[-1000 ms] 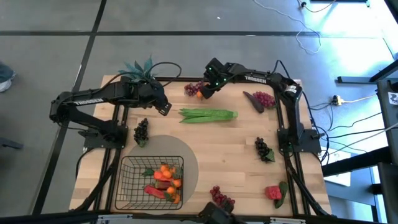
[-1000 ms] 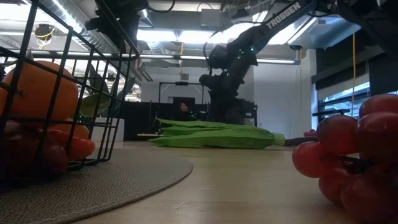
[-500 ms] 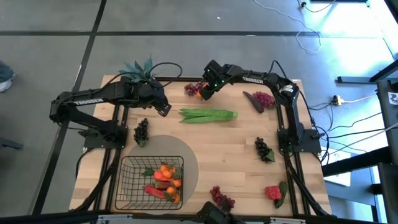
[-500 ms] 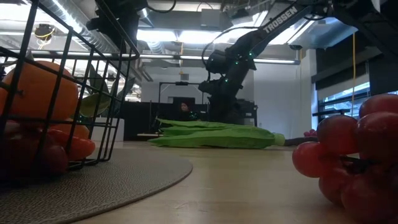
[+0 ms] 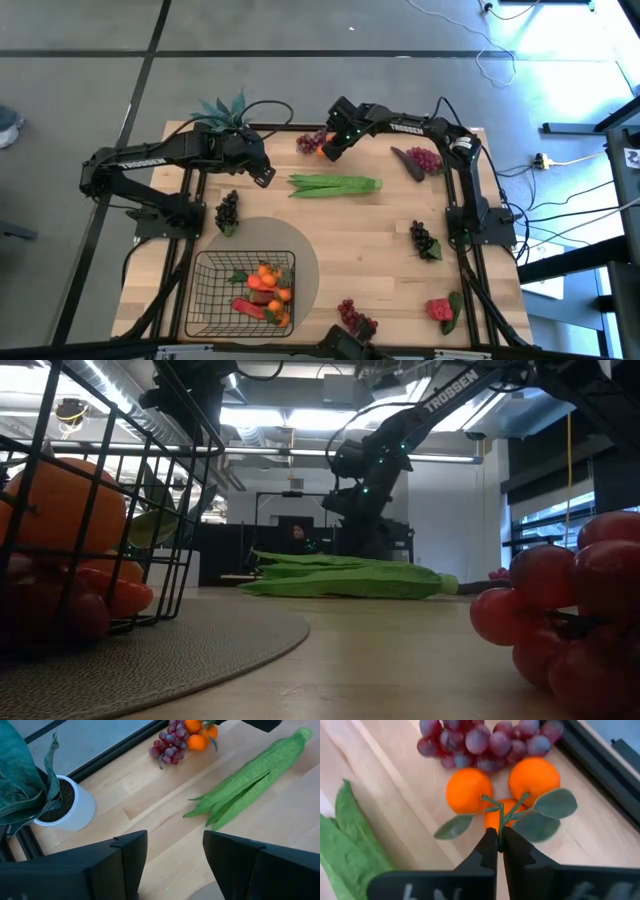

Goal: Build produce basket
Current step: Put the bunch of tangerines into the wire basket, then put the eggplant into the wire basket

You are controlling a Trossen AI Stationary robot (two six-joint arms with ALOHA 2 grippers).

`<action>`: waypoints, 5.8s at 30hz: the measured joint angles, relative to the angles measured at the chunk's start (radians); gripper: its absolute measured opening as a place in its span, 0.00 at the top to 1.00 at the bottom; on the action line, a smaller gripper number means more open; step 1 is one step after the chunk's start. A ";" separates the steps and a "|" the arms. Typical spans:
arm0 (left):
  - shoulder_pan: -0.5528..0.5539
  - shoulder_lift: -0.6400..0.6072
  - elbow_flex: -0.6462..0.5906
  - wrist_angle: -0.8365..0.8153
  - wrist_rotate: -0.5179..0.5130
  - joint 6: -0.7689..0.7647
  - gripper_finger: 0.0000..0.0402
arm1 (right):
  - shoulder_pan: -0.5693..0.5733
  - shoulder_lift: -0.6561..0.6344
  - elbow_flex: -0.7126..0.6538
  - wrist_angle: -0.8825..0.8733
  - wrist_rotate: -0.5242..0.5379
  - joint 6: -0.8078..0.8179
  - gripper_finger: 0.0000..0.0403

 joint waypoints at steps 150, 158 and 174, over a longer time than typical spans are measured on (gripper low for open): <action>-0.569 -0.248 0.000 -0.099 -0.039 0.128 0.55 | 0.582 -0.113 0.724 -0.931 0.498 -0.091 0.83; -0.528 -0.236 0.000 -0.079 -0.086 0.102 0.55 | 0.270 -0.117 0.678 -0.920 0.384 -0.146 0.83; -0.311 -0.227 0.000 -0.063 -0.086 0.096 0.55 | -0.129 -0.117 0.332 -0.855 0.254 0.155 0.83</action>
